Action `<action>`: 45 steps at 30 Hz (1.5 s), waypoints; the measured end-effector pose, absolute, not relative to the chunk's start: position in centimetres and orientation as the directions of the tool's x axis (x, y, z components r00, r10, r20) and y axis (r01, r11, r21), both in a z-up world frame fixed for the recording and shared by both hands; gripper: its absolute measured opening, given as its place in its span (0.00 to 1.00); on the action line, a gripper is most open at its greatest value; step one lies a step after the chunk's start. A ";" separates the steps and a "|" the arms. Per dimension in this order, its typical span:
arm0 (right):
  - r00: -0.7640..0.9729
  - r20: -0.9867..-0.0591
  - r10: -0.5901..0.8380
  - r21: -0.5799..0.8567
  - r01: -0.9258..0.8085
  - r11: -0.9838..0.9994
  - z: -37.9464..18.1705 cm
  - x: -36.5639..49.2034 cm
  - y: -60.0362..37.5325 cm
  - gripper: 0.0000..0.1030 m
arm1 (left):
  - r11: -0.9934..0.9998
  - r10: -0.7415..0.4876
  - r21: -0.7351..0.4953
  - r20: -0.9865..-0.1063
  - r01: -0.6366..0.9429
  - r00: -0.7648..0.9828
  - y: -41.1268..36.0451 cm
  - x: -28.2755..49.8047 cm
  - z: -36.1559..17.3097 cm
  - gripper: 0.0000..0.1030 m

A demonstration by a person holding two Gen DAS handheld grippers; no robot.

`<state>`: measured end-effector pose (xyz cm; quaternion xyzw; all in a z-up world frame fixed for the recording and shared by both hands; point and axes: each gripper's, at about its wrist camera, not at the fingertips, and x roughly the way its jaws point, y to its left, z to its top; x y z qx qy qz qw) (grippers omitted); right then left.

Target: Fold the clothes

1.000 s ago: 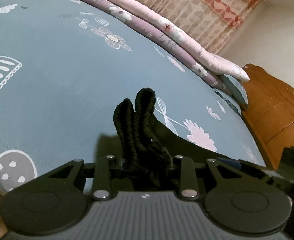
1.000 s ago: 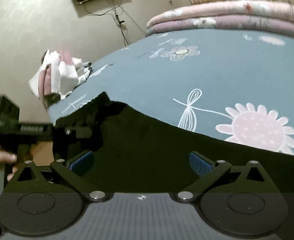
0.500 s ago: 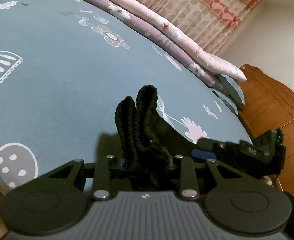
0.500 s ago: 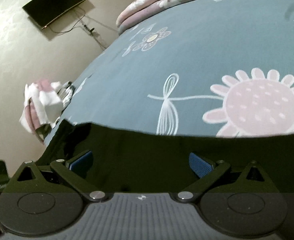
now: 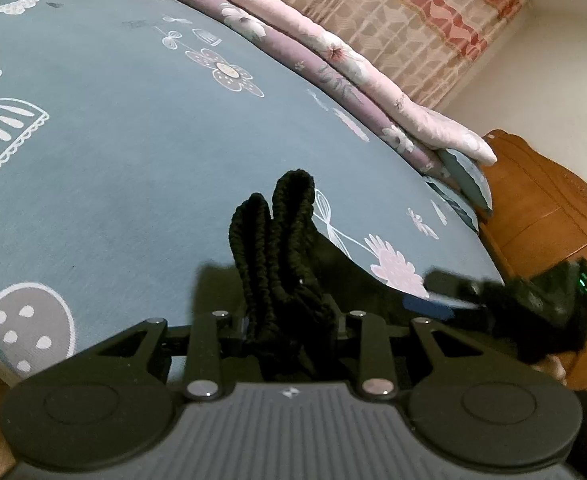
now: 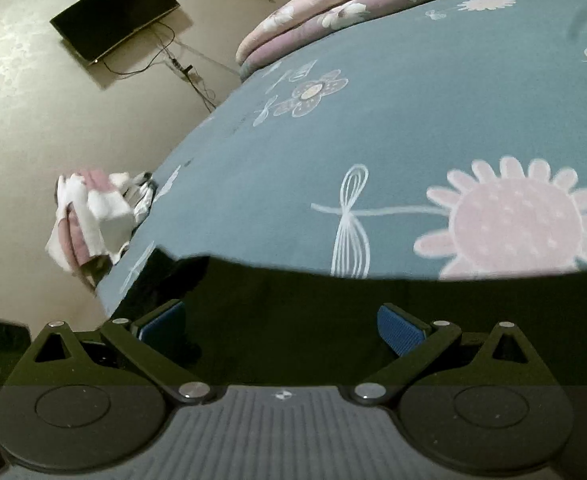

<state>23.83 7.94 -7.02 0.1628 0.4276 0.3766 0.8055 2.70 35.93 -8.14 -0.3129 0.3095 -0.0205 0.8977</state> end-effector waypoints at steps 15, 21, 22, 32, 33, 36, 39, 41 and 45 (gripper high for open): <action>0.282 -0.622 0.730 0.646 -0.343 0.682 -9.0 17.4 6.7 1.00 | 0.819 -0.214 -0.553 -0.542 -0.153 0.812 34.4 1.8 -6.2 0.29; 0.259 -0.628 0.734 0.665 -0.312 0.679 -9.1 14.4 5.9 1.00 | 0.835 -0.214 -0.534 -0.541 -0.136 0.813 33.2 1.6 -5.1 0.29; 0.256 -0.628 0.735 0.667 -0.309 0.678 -9.1 14.0 5.9 1.00 | 0.836 -0.214 -0.533 -0.539 -0.133 0.815 33.0 1.5 -4.9 0.29; 0.235 -0.624 0.746 0.697 -0.265 0.667 -8.8 10.9 4.1 1.00 | 0.849 -0.221 -0.519 -0.519 -0.099 0.826 30.8 1.5 -2.4 0.29; 0.249 -0.620 0.744 0.697 -0.262 0.668 -8.5 10.8 3.6 1.00 | 0.851 -0.223 -0.517 -0.515 -0.092 0.827 30.4 1.5 -2.1 0.29; 0.334 -0.613 0.716 0.664 -0.274 0.696 -6.8 10.5 1.5 1.00 | 0.858 -0.231 -0.509 -0.506 -0.072 0.831 29.3 1.5 -1.1 0.29; 0.429 -0.619 0.657 0.603 -0.275 0.748 -5.0 10.3 -1.4 1.00 | 0.866 -0.238 -0.498 -0.504 -0.054 0.830 27.9 2.0 -0.3 0.29; 0.480 -0.621 0.619 0.573 -0.260 0.777 -4.4 10.1 -3.6 1.00 | 0.867 -0.246 -0.496 -0.505 -0.045 0.827 27.0 2.4 0.2 0.29; 0.558 -0.622 0.550 0.543 -0.198 0.816 -3.9 9.7 -8.8 1.00 | 0.870 -0.258 -0.493 -0.513 -0.035 0.819 25.1 3.3 0.8 0.29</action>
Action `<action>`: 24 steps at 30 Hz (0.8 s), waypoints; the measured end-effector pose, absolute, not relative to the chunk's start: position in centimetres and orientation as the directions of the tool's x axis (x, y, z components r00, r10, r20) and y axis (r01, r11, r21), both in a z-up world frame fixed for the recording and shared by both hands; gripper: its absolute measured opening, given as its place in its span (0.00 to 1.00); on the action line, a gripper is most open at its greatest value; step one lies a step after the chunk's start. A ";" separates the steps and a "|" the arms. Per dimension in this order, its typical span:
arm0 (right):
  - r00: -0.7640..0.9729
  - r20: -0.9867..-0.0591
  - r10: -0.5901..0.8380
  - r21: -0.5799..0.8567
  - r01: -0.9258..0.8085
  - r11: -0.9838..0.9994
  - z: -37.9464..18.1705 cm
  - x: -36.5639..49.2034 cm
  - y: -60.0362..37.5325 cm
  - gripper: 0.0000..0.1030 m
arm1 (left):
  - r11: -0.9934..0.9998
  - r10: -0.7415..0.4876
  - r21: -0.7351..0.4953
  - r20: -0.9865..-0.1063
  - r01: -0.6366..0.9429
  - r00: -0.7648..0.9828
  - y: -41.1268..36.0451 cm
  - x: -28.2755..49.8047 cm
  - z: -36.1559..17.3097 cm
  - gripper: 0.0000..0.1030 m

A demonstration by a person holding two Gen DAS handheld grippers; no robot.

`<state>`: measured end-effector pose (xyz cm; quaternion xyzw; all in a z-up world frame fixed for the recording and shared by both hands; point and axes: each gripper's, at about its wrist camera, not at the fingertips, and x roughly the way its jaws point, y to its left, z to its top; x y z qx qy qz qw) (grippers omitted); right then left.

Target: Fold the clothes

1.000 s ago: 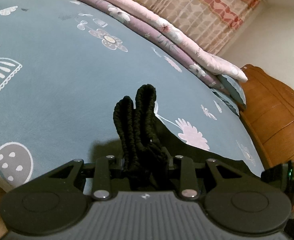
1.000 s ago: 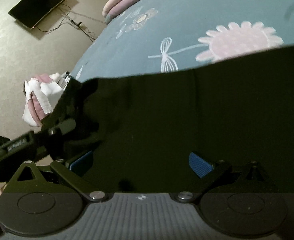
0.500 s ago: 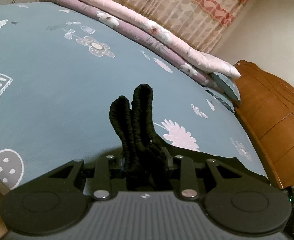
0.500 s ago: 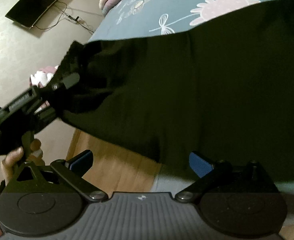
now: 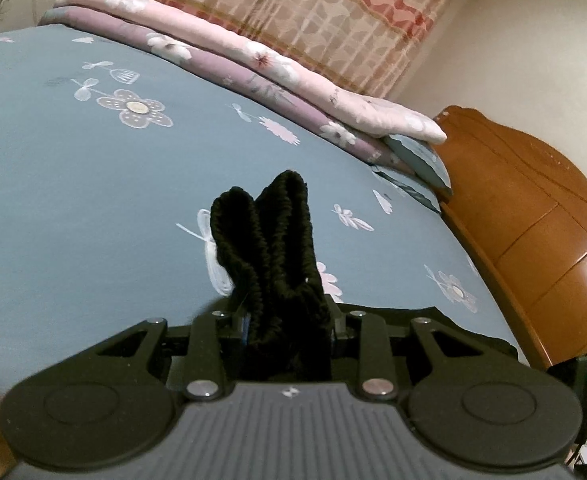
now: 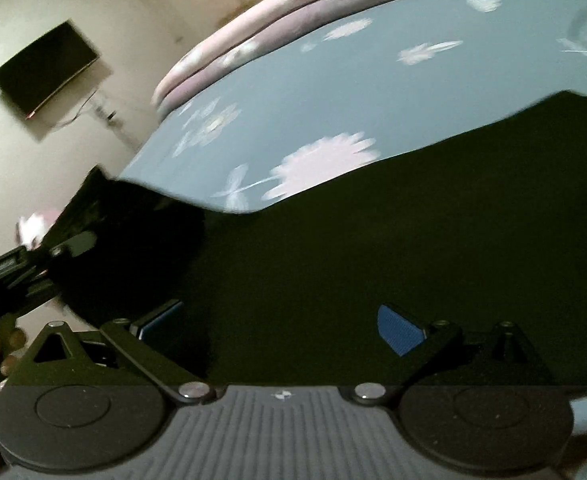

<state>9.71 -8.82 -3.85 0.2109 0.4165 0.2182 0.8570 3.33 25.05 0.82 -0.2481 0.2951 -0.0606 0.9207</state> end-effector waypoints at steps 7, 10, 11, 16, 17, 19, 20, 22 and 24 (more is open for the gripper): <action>0.600 -0.656 0.458 0.501 -0.108 0.859 -5.4 8.2 -14.3 1.00 | 0.872 -0.291 -0.489 -0.525 -0.004 0.799 20.8 5.3 2.0 0.29; 0.604 -0.655 0.454 0.514 -0.085 0.854 -5.7 7.9 -15.8 1.00 | 0.866 -0.321 -0.500 -0.532 0.016 0.784 19.0 6.8 2.2 0.29; 0.606 -0.651 0.458 0.523 -0.078 0.849 -5.8 8.0 -16.1 1.00 | 0.863 -0.331 -0.504 -0.533 0.022 0.779 18.4 7.3 2.1 0.29; 0.625 -0.640 0.447 0.538 -0.050 0.841 -5.9 8.2 -17.9 1.00 | 0.853 -0.375 -0.520 -0.542 0.050 0.753 15.4 9.7 1.4 0.29; 0.628 -0.639 0.444 0.541 -0.043 0.840 -6.0 8.3 -18.1 1.00 | 0.852 -0.382 -0.521 -0.547 0.054 0.745 14.8 10.1 1.1 0.29; 0.634 -0.638 0.437 0.548 -0.025 0.836 -6.1 8.5 -18.7 1.00 | 0.851 -0.393 -0.521 -0.557 0.060 0.732 13.7 10.8 0.5 0.29; 0.638 -0.637 0.434 0.552 -0.016 0.834 -6.1 8.6 -19.1 1.00 | 0.850 -0.399 -0.523 -0.562 0.063 0.725 13.2 11.1 0.2 0.29; 0.643 -0.637 0.425 0.558 0.004 0.830 -6.4 8.7 -19.7 1.00 | 0.847 -0.411 -0.527 -0.571 0.067 0.710 12.2 11.7 -0.6 0.29; 0.646 -0.637 0.420 0.562 0.018 0.827 -6.6 8.8 -20.1 1.00 | 0.847 -0.418 -0.528 -0.582 0.066 0.697 11.4 12.3 -1.3 0.29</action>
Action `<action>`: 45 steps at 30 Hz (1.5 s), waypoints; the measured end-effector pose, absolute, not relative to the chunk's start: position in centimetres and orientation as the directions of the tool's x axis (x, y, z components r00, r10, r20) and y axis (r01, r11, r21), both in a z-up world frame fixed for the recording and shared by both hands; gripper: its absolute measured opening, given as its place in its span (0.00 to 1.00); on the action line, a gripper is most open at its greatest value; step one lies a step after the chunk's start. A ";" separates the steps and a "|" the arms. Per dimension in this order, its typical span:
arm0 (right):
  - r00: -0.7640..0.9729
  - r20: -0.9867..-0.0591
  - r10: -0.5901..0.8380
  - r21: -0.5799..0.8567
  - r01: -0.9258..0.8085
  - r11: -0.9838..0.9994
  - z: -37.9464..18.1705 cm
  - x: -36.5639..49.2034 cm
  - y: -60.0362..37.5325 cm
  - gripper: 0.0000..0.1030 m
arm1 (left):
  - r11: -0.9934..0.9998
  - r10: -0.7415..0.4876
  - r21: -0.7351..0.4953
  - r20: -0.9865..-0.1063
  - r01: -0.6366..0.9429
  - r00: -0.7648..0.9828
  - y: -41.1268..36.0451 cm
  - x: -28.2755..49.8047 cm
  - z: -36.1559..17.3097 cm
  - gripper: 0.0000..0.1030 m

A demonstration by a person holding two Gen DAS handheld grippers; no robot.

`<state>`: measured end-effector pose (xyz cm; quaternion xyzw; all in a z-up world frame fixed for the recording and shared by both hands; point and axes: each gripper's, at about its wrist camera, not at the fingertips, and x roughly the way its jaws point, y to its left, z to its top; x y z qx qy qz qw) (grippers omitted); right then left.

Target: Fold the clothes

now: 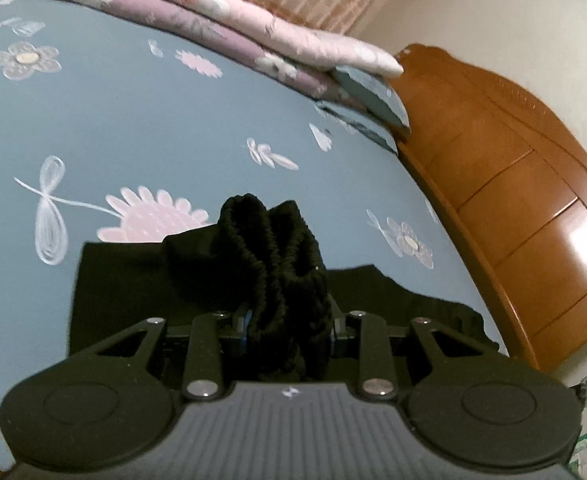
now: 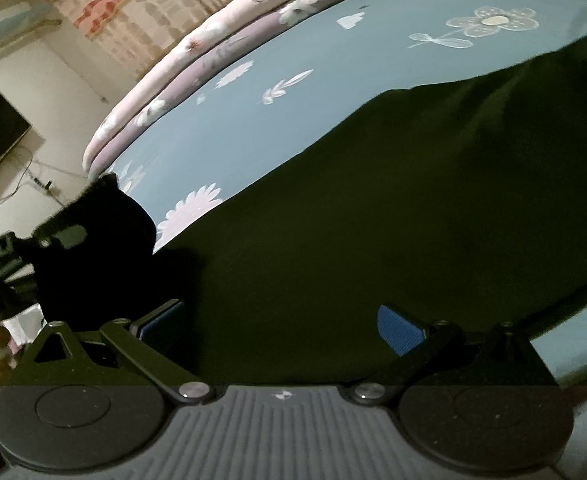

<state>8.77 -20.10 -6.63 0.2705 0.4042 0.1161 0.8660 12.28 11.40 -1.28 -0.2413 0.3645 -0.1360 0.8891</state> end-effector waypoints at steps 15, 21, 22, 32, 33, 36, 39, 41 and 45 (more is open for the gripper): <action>0.644 -0.648 0.407 0.571 0.057 0.819 -7.9 9.2 -21.5 1.00 | 0.883 -0.409 -0.460 -0.648 0.098 0.643 6.0 14.9 -4.6 0.29; 0.641 -0.655 0.400 0.572 0.075 0.817 -8.4 9.2 -21.7 1.00 | 0.900 -0.397 -0.418 -0.674 0.122 0.623 4.6 14.9 -6.1 0.29; 0.640 -0.657 0.399 0.572 0.079 0.816 -8.5 9.2 -21.8 1.00 | 0.903 -0.394 -0.410 -0.678 0.126 0.620 4.4 14.9 -6.3 0.29; 0.633 -0.668 0.391 0.561 0.083 0.823 -8.9 9.4 -21.4 1.00 | 0.871 -0.477 -0.437 -0.645 0.224 0.597 3.4 14.0 -6.2 0.60; 0.633 -0.668 0.391 0.562 0.084 0.823 -8.9 9.3 -21.4 1.00 | 0.862 -0.493 -0.449 -0.626 0.238 0.604 3.5 13.7 -5.7 0.61; 0.633 -0.668 0.392 0.562 0.083 0.823 -9.0 9.2 -21.3 1.00 | 0.851 -0.508 -0.453 -0.587 0.265 0.631 4.5 12.8 -3.5 0.62; 0.634 -0.664 0.396 0.565 0.080 0.821 -9.0 9.1 -21.4 1.00 | 0.885 -0.459 -0.362 -0.581 0.292 0.672 6.2 11.1 -1.3 0.65; 0.637 -0.659 0.400 0.573 0.079 0.816 -9.0 9.1 -21.4 1.00 | 0.918 -0.396 -0.265 -0.592 0.295 0.701 7.6 9.4 -0.4 0.68; 0.636 -0.655 0.407 0.581 0.081 0.810 -9.3 9.3 -21.3 1.00 | 0.956 -0.275 -0.101 -0.628 0.275 0.728 10.4 5.3 -0.7 0.70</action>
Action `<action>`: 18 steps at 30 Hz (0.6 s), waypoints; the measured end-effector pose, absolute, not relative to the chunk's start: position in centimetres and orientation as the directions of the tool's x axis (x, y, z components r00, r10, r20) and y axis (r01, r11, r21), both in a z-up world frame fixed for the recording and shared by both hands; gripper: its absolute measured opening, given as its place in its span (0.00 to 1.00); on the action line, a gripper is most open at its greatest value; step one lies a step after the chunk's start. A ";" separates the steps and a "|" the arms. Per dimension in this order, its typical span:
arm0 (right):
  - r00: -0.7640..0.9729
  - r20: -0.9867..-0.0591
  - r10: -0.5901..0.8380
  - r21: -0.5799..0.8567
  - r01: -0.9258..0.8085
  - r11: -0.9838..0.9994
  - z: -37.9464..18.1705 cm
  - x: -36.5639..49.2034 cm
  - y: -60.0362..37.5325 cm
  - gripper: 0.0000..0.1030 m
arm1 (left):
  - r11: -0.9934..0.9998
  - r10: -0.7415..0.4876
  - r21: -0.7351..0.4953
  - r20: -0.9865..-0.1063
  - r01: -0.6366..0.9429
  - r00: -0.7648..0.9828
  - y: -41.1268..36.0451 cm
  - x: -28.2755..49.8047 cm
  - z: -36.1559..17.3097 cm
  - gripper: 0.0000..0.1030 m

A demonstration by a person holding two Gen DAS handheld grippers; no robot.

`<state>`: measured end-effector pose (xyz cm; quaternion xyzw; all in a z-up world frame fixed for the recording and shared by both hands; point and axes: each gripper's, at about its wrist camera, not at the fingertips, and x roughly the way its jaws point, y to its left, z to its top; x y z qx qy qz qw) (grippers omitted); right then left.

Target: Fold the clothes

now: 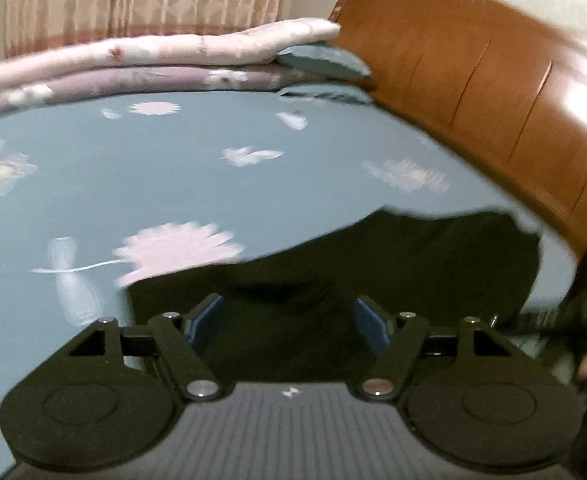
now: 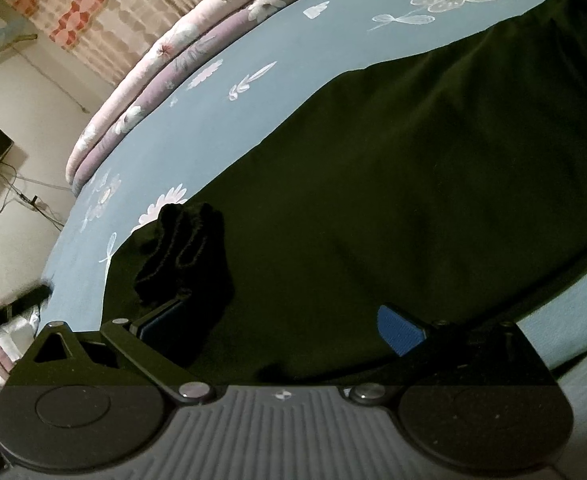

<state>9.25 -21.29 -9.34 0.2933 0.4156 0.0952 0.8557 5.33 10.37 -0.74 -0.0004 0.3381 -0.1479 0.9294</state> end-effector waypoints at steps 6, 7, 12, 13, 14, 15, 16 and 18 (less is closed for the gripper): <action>0.631 -0.664 0.402 0.567 0.074 0.820 -9.6 9.4 -20.5 1.00 | 0.958 -0.211 0.006 -0.661 0.287 0.720 11.4 -0.3 -4.2 0.71; 0.630 -0.665 0.401 0.566 0.074 0.821 -9.6 9.4 -20.4 1.00 | 0.953 -0.210 0.026 -0.662 0.302 0.720 11.0 -1.0 -4.9 0.72; 0.629 -0.666 0.401 0.572 0.086 0.816 -9.5 9.3 -20.4 1.00 | 0.934 -0.125 0.181 -0.640 0.307 0.758 8.8 -2.5 -7.7 0.72; 0.628 -0.667 0.400 0.571 0.086 0.817 -9.5 9.3 -20.4 1.00 | 0.929 -0.096 0.220 -0.631 0.296 0.770 8.4 -2.6 -8.2 0.72; 0.628 -0.669 0.398 0.568 0.086 0.818 -9.5 9.3 -20.3 1.00 | 0.924 -0.069 0.255 -0.622 0.284 0.780 8.0 -2.6 -8.6 0.72; 0.627 -0.671 0.396 0.565 0.086 0.821 -9.5 9.3 -20.2 1.00 | 0.919 -0.052 0.279 -0.611 0.277 0.790 7.8 -2.6 -8.8 0.72; 0.627 -0.672 0.394 0.562 0.085 0.823 -9.5 9.3 -20.2 1.00 | 0.915 -0.040 0.300 -0.601 0.271 0.799 7.6 -2.5 -9.0 0.72; 0.626 -0.675 0.390 0.557 0.085 0.826 -9.5 9.3 -20.1 1.00 | 0.909 -0.019 0.329 -0.583 0.257 0.812 7.4 -2.5 -9.0 0.72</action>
